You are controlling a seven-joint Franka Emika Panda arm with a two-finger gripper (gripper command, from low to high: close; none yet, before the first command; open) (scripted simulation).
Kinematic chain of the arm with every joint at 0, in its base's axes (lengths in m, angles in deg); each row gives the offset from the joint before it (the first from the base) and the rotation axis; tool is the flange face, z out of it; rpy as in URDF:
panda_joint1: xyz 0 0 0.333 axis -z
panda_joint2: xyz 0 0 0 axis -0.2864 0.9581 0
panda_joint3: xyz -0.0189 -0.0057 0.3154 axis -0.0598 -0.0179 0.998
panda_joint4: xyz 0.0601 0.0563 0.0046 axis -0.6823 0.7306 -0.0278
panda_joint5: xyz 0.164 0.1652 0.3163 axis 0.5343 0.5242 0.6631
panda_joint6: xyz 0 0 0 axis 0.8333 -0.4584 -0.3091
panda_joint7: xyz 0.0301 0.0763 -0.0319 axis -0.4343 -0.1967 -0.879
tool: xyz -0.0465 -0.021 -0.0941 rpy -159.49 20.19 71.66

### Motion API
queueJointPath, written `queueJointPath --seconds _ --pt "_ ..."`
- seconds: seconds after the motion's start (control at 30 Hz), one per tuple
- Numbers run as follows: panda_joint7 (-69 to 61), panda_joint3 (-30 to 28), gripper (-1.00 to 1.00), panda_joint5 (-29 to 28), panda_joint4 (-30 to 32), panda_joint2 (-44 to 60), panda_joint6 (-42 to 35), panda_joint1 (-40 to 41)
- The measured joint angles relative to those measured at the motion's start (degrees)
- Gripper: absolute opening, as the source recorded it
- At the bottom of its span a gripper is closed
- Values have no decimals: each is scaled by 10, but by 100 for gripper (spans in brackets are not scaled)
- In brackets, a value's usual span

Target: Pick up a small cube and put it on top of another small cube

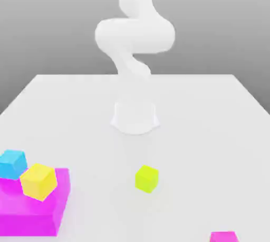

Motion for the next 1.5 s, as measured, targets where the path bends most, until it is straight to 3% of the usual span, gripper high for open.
queueJointPath --seconds 0.4,0.63,0.8,0.97,1.0,1.23,1.5 --pt "-253 -56 0 -48 205 223 183 -78" --pt "-455 -90 0 -23 332 376 308 -127" --pt "-484 -76 0 -1 328 467 381 -124" --pt "-501 -11 0 20 314 555 454 -63" --pt "-503 -3 -100 21 313 565 462 -54" --pt "-501 -3 -100 19 313 564 460 -54" --pt "-474 -49 -100 -17 336 434 353 -91"
